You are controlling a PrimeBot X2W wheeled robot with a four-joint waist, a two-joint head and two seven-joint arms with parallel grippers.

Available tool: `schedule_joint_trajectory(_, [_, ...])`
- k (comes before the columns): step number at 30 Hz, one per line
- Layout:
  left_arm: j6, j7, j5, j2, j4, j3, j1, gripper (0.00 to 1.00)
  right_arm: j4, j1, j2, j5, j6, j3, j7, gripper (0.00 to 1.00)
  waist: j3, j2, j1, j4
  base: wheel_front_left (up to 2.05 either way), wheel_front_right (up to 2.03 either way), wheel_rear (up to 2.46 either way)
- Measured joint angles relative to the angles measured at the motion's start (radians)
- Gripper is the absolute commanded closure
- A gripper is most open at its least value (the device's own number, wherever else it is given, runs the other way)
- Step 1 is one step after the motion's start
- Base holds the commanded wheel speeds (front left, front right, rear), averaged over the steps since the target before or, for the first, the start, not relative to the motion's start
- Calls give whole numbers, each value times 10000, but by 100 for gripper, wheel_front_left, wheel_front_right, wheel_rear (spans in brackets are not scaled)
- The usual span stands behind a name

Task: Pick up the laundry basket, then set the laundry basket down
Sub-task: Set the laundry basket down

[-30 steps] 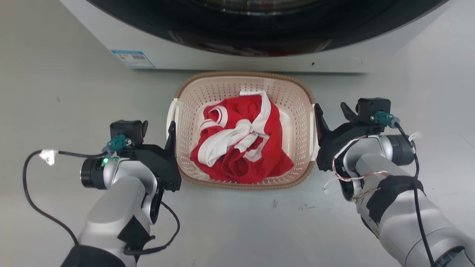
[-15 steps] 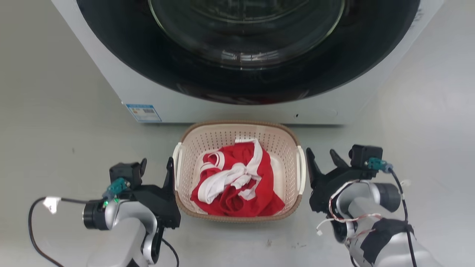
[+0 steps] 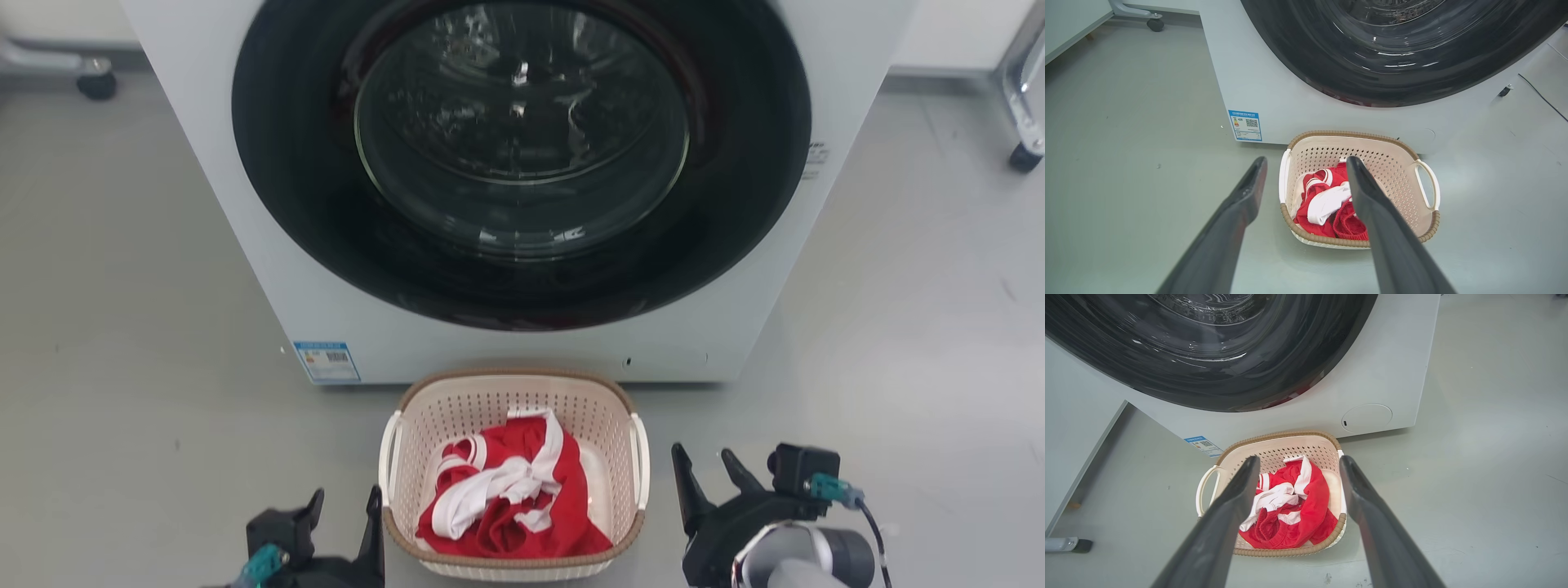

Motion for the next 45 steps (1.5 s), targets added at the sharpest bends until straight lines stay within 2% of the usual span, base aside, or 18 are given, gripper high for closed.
schedule_joint_trajectory(9, [81,0,627,180,-1638,625,2029,0,-1825,2009,-259,-880,-194,-934,0,0,-1266,0,0,-107,0,0,0])
schedule_joint_trajectory(16, [82,0,1175,215,-2928,1398,3055,0,-3578,3373,-456,-1866,-263,-1762,0,0,-1807,0,0,-185,0,0,0])
schedule_joint_trajectory(25, [90,0,1992,0,-4282,2339,3857,0,-5327,4702,-510,-3333,-291,-3162,-2,0,-1827,1,2,-261,0,0,0])
schedule_joint_trajectory(32, [90,0,2617,-203,-5093,2702,4323,0,-6497,5627,-192,-4468,-291,-4036,-2,0,-1680,1,2,-295,0,0,0])
schedule_joint_trajectory(45, [90,0,3187,-357,-5785,2966,4524,0,-7572,6173,79,-5501,-291,-4633,-2,0,-1504,1,3,-315,0,0,0])
